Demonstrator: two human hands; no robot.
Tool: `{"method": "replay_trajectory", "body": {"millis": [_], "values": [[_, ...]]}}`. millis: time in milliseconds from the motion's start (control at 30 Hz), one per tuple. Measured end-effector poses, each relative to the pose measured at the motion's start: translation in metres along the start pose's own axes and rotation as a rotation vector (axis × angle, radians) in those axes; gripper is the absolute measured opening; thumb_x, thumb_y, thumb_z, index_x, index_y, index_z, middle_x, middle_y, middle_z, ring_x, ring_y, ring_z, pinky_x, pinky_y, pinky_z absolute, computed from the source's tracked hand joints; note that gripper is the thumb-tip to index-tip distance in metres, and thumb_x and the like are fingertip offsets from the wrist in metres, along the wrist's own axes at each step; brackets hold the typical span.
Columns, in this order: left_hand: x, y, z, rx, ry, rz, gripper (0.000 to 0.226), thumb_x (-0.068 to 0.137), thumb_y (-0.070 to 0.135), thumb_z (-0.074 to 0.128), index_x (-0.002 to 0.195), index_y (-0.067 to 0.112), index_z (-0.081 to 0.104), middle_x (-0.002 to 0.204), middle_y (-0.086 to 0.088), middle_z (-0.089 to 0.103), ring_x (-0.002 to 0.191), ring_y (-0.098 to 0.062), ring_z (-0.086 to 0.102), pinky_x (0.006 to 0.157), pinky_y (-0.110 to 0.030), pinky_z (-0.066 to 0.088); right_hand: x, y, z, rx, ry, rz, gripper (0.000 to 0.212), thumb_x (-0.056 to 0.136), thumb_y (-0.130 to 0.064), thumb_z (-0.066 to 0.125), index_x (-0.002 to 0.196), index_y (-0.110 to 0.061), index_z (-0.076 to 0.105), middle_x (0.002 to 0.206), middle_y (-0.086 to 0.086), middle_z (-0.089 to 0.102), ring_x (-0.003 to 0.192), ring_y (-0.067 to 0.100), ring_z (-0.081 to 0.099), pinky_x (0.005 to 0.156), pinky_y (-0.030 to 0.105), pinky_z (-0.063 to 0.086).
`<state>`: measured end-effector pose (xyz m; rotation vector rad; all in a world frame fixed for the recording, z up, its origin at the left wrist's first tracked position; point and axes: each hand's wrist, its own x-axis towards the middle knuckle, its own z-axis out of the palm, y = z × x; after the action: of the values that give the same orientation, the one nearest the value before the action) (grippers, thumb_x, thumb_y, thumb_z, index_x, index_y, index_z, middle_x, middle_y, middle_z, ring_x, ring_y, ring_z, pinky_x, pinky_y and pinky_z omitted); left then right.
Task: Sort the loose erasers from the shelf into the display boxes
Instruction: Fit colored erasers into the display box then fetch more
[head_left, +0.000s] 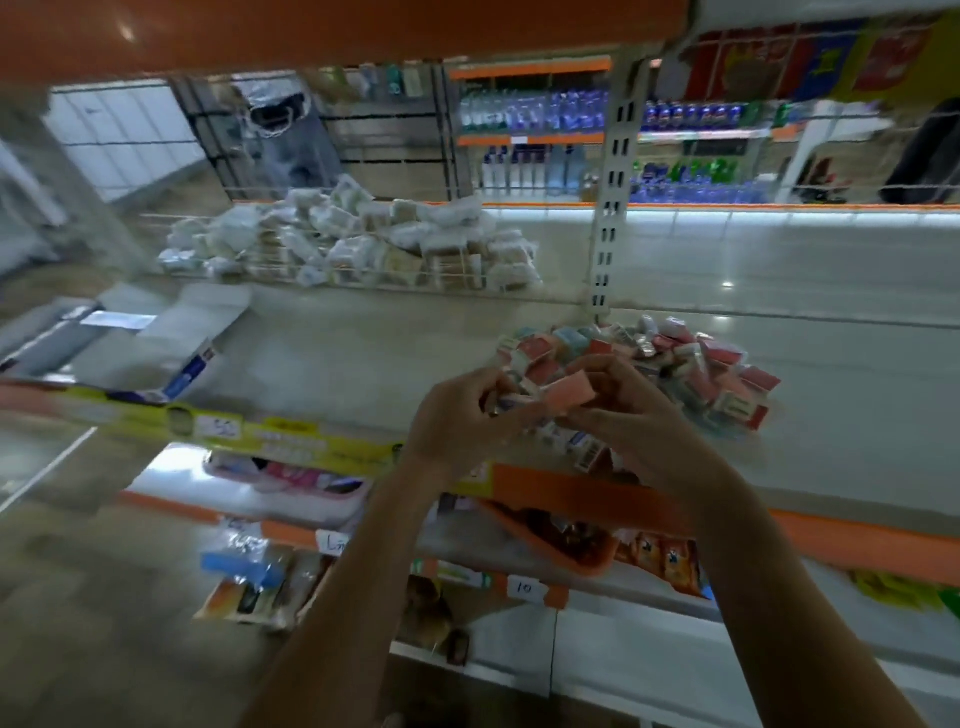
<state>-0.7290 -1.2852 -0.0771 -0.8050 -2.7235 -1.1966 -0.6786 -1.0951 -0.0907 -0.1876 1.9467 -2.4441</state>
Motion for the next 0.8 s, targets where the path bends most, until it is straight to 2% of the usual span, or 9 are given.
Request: {"method": "replay_trajectory", "body": {"millis": [100, 167, 233, 367, 467, 567, 667, 733, 800], "values": [[-0.014, -0.019, -0.025, 0.028, -0.015, -0.059, 0.022, 0.075, 0.056, 0.065, 0.069, 0.042, 0.05, 0.063, 0.011, 0.053, 0.064, 0.004, 0.051, 0.055, -0.013, 0.038, 0.013, 0.006, 0.031, -0.022, -0.047, 0.006, 0.035, 0.07, -0.006, 0.066, 0.103, -0.012, 0.058, 0.093, 0.001, 0.069, 0.089, 0.018, 0.065, 0.077, 0.025, 0.054], [-0.027, -0.037, -0.046, 0.036, 0.0, -0.089, 0.019, 0.076, 0.053, 0.067, 0.071, 0.045, 0.051, 0.066, 0.019, 0.056, 0.068, 0.008, 0.054, 0.057, -0.008, 0.04, 0.024, 0.012, 0.054, -0.014, -0.053, 0.033, 0.035, 0.074, 0.003, 0.064, 0.105, -0.011, 0.057, 0.095, 0.001, 0.07, 0.089, 0.016, 0.067, 0.072, 0.021, 0.054], [-0.042, -0.058, -0.07, 0.057, 0.044, -0.098, 0.017, 0.077, 0.048, 0.07, 0.075, 0.043, 0.054, 0.068, 0.022, 0.057, 0.068, 0.002, 0.057, 0.056, -0.012, 0.043, 0.036, 0.02, 0.081, 0.029, -0.086, 0.046, 0.036, 0.075, 0.011, 0.061, 0.105, -0.007, 0.055, 0.097, 0.003, 0.069, 0.092, 0.016, 0.067, 0.072, 0.022, 0.054], [-0.076, -0.098, -0.122, 0.0, 0.123, -0.151, 0.022, 0.075, 0.049, 0.069, 0.087, 0.03, 0.071, 0.068, 0.017, 0.062, 0.066, 0.004, 0.056, 0.058, -0.014, 0.042, 0.058, 0.035, 0.148, 0.034, -0.172, 0.018, 0.037, 0.067, -0.003, 0.065, 0.1, -0.013, 0.054, 0.097, 0.0, 0.071, 0.093, 0.016, 0.067, 0.074, 0.024, 0.055], [-0.108, -0.129, -0.166, -0.076, 0.16, -0.206, 0.007, 0.078, 0.04, 0.073, 0.084, 0.038, 0.07, 0.063, 0.023, 0.061, 0.06, 0.011, 0.052, 0.058, -0.01, 0.036, 0.076, 0.051, 0.21, 0.031, -0.203, 0.01, 0.037, 0.065, -0.002, 0.065, 0.098, -0.015, 0.054, 0.096, -0.001, 0.072, 0.088, 0.014, 0.067, 0.071, 0.022, 0.054], [-0.138, -0.164, -0.211, -0.067, 0.18, -0.25, 0.009, 0.08, 0.034, 0.072, 0.088, 0.038, 0.07, 0.061, 0.028, 0.06, 0.058, 0.012, 0.051, 0.059, -0.011, 0.038, 0.092, 0.068, 0.274, 0.03, -0.248, 0.013, 0.036, 0.066, -0.001, 0.063, 0.098, -0.015, 0.054, 0.094, -0.002, 0.072, 0.085, 0.014, 0.066, 0.069, 0.023, 0.054], [-0.158, -0.196, -0.249, -0.049, 0.198, -0.291, 0.01, 0.081, 0.036, 0.071, 0.09, 0.031, 0.072, 0.067, 0.017, 0.065, 0.058, 0.006, 0.052, 0.06, -0.015, 0.04, 0.105, 0.085, 0.333, -0.003, -0.234, 0.03, 0.032, 0.075, 0.005, 0.061, 0.095, -0.019, 0.055, 0.083, -0.005, 0.071, 0.074, 0.015, 0.066, 0.061, 0.025, 0.053], [-0.168, -0.216, -0.268, -0.056, 0.221, -0.322, 0.008, 0.083, 0.036, 0.07, 0.09, 0.031, 0.071, 0.071, 0.007, 0.068, 0.062, -0.002, 0.058, 0.059, -0.018, 0.042, 0.114, 0.098, 0.364, 0.009, -0.21, 0.082, 0.038, 0.079, 0.01, 0.058, 0.091, -0.026, 0.06, 0.079, -0.003, 0.071, 0.073, 0.027, 0.059, 0.066, 0.034, 0.049], [-0.176, -0.236, -0.283, -0.082, 0.241, -0.353, 0.004, 0.085, 0.031, 0.069, 0.088, 0.033, 0.07, 0.072, 0.003, 0.068, 0.066, -0.015, 0.062, 0.057, -0.023, 0.043, 0.121, 0.108, 0.387, -0.033, -0.212, 0.102, 0.042, 0.077, 0.003, 0.064, 0.084, -0.038, 0.063, 0.086, -0.002, 0.071, 0.078, 0.026, 0.063, 0.071, 0.037, 0.05]]}}
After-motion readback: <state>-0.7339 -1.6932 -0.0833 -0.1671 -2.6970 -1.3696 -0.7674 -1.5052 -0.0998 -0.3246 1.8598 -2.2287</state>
